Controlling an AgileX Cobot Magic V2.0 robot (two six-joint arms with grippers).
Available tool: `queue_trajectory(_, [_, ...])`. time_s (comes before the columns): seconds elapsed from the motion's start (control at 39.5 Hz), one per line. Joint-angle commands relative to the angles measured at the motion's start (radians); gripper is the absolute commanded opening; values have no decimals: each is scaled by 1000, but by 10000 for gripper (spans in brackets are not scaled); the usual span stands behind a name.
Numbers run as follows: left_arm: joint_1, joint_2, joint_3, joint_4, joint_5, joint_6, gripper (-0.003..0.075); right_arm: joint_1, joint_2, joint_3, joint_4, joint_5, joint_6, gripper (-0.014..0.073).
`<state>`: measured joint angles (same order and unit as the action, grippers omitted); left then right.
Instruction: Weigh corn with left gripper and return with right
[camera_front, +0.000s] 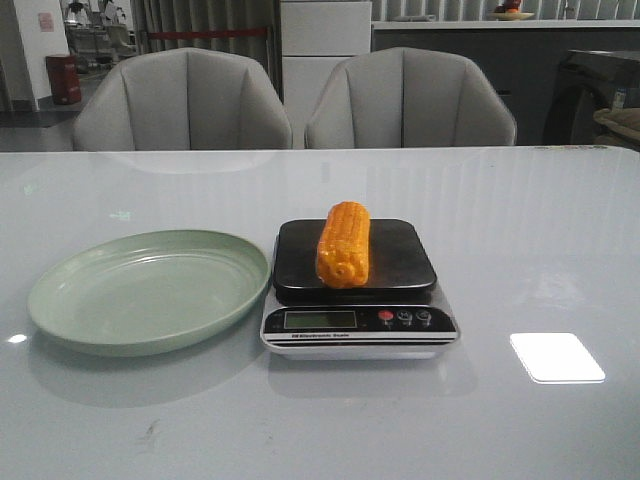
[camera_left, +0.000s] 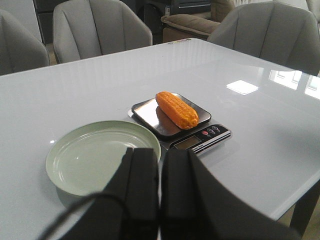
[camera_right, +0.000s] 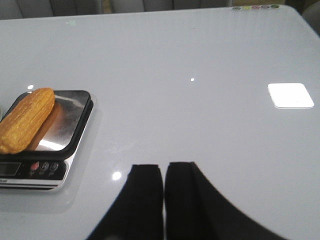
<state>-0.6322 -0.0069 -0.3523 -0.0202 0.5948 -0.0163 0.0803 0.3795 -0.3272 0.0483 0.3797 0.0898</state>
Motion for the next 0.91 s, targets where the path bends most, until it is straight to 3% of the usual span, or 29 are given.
queue_trajectory(0.0, [-4,-4,-27,-1,-83,1,114,32,50,-49,-11,-58,-2,304])
queue_trajectory(0.15, [-4,-4,-27,-1,-83,1,114,67,133,-82,-11,-50,-2,558])
queue_trajectory(0.2, [-4,-4,-27,-1,-83,1,114,78,165,-101,-11,-33,-2,602])
queue_trajectory(0.66, [-4,-4,-27,-1,-83,1,114,299,568,-447,95,216,0,582])
queue_trajectory(0.89, [-4,-4,-27,-1,-83,1,114,420,819,-659,93,283,91,568])
